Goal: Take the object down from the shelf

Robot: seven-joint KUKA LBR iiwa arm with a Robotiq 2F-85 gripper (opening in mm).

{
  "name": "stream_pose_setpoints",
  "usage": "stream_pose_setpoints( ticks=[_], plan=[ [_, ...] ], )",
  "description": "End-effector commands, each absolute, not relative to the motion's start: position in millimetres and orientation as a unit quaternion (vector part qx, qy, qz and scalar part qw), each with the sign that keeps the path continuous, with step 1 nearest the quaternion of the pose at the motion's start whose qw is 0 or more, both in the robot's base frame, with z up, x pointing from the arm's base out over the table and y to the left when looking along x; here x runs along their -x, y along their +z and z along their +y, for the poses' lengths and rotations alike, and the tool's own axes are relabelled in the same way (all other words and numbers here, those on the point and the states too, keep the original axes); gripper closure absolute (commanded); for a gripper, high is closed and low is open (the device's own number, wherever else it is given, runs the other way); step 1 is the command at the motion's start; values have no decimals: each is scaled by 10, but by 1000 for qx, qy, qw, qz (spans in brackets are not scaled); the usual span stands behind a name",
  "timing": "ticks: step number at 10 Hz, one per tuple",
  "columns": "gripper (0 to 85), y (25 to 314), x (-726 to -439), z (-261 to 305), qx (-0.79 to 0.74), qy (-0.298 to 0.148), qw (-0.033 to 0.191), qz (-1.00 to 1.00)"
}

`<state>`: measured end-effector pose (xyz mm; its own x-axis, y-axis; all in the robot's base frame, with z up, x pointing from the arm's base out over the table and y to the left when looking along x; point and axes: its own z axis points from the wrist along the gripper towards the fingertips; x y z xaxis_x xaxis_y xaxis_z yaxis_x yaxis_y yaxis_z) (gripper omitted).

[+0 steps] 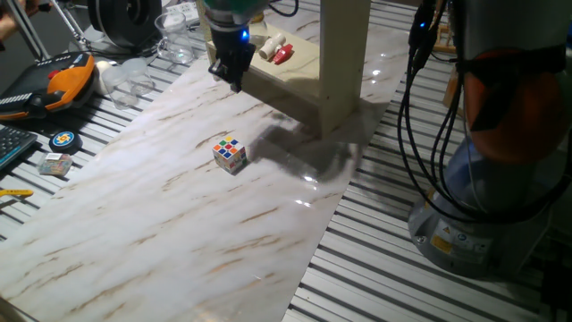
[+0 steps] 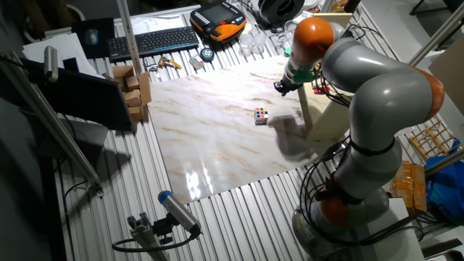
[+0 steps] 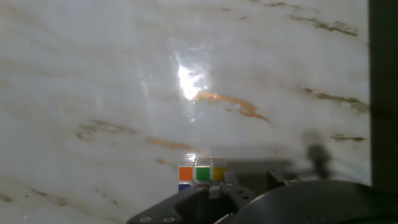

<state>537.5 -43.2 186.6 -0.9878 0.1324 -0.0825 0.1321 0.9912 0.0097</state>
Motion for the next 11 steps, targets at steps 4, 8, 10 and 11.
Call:
stream_pose_setpoints(
  ticks=[4,8,10,11],
  plan=[
    [850,2021,-5397,-704,-50,-7,44,998],
    [850,1977,-5357,-1023,-76,2,41,996],
    [850,2022,-5352,-1191,-78,-2,36,996],
    [850,2011,-5332,-1245,-82,-4,38,996]
  ],
)
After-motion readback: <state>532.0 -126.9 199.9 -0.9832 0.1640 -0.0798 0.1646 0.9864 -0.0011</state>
